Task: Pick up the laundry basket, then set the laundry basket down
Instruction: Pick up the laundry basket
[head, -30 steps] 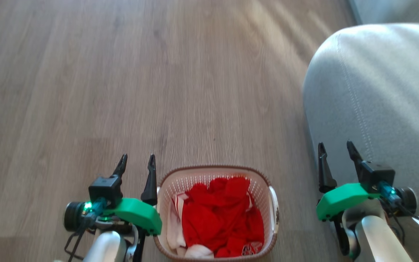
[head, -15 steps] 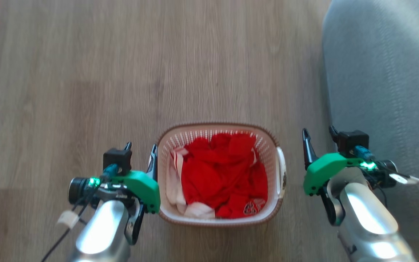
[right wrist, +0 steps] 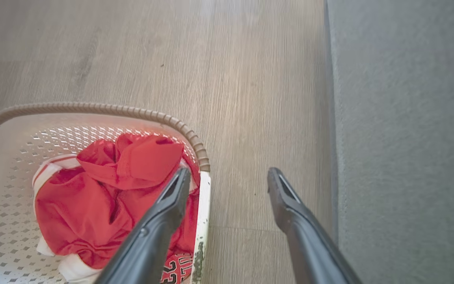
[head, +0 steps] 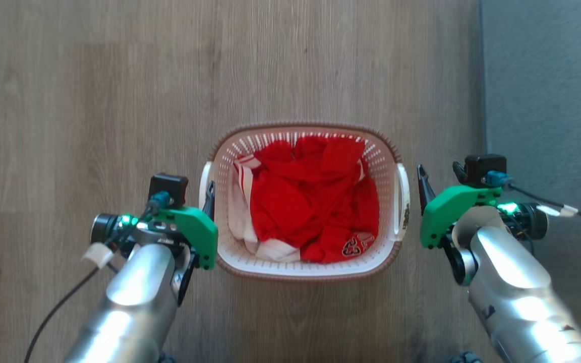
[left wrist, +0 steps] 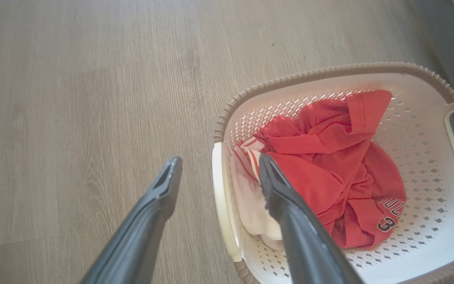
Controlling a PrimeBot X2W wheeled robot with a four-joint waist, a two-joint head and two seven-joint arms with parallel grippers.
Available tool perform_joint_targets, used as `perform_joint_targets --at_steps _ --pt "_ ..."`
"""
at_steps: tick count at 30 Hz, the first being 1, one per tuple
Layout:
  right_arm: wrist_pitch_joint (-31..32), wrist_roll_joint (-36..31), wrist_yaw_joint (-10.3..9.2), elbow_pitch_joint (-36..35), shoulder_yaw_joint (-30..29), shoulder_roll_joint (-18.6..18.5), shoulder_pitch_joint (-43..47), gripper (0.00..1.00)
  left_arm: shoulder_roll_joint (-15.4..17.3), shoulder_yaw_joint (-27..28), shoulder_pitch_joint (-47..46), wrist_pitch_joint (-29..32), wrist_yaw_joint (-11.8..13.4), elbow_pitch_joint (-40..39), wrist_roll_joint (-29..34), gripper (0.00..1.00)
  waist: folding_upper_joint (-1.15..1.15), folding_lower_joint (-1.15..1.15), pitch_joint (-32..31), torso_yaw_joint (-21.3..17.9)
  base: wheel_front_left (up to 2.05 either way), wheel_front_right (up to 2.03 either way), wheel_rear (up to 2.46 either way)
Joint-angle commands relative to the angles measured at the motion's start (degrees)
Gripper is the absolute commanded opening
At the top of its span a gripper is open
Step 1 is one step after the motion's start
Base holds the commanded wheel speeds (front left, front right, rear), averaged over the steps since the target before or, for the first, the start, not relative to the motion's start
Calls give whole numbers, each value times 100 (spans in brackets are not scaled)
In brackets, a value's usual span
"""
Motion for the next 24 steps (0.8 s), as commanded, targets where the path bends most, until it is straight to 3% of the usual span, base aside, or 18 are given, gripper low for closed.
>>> perform_joint_targets --at_steps 1,14,24 --pt "91 200 40 -3 183 41 3 100 100 69 -182 -30 -46 73 -75 100 0 0 252 4 0 0 0" --pt "398 765 40 322 749 -17 -419 100 100 -517 -840 -30 -374 1035 -547 100 0 0 902 -42 0 0 0" --pt "760 1168 40 516 1021 -76 -558 100 100 -1044 -1098 138 -473 1236 -1031 100 0 0 1155 33 0 0 0"
